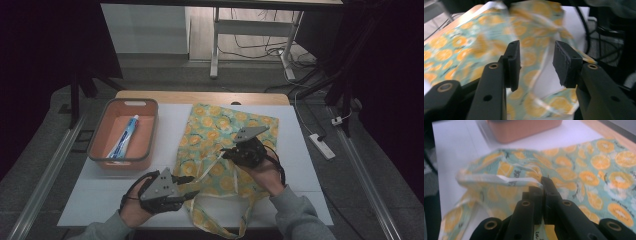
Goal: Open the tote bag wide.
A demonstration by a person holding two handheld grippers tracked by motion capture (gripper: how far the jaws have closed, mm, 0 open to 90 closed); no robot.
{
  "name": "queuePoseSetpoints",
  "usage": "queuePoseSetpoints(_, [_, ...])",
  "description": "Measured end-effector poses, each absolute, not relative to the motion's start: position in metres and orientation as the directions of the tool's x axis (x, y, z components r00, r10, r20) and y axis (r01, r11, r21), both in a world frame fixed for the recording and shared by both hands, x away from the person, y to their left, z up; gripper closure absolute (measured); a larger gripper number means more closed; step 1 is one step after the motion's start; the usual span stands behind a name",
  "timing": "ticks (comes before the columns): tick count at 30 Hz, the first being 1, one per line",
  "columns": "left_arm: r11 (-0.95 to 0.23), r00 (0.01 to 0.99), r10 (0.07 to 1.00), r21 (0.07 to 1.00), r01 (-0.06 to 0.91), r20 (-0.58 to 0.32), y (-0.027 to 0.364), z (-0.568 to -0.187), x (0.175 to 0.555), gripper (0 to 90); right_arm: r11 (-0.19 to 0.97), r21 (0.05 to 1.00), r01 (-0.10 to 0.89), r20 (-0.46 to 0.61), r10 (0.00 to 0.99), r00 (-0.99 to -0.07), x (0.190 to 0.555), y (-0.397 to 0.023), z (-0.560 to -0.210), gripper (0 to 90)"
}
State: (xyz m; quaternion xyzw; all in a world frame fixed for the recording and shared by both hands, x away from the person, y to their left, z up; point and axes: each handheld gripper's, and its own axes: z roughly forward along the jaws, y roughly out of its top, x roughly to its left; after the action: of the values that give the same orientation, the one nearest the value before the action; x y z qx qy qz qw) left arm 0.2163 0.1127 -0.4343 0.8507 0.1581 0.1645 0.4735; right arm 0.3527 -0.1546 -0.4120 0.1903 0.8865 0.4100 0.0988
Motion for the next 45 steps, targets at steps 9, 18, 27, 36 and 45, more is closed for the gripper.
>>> queuePoseSetpoints(9, [-0.627, 0.925, 0.363, 0.765, 0.15, 0.116, 0.052, -0.469, 0.233, 48.1, 0.556, 0.78, 0.288, 0.017, 0.441, -0.898, 0.373, -0.15, -0.416, 87.0])
queuePoseSetpoints(18, [-0.656, 0.929, 0.365, 0.726, 0.208, 0.063, 0.0, -0.498, 0.261, 44.3, 0.538, 0.787, 0.303, 0.029, 0.458, -0.889, 0.379, -0.159, -0.418, 86.8])
queuePoseSetpoints(27, [-0.681, 0.923, 0.377, 0.699, 0.216, 0.082, -0.03, -0.512, 0.276, 47.0, 0.524, 0.792, 0.314, 0.038, 0.472, -0.881, 0.382, -0.164, -0.418, 86.7])
queuePoseSetpoints(36, [-0.681, 0.94, 0.34, 0.699, 0.22, 0.036, -0.033, -0.516, 0.281, 87.4, 0.511, 0.799, 0.316, 0.033, 0.488, -0.872, 0.385, -0.172, -0.416, 86.7])
queuePoseSetpoints(45, [-0.684, 0.974, 0.224, 0.717, 0.134, 0.031, 0.005, -0.492, 0.246, 88.5, 0.481, 0.803, 0.352, 0.049, 0.535, -0.843, 0.397, -0.19, -0.416, 86.7])
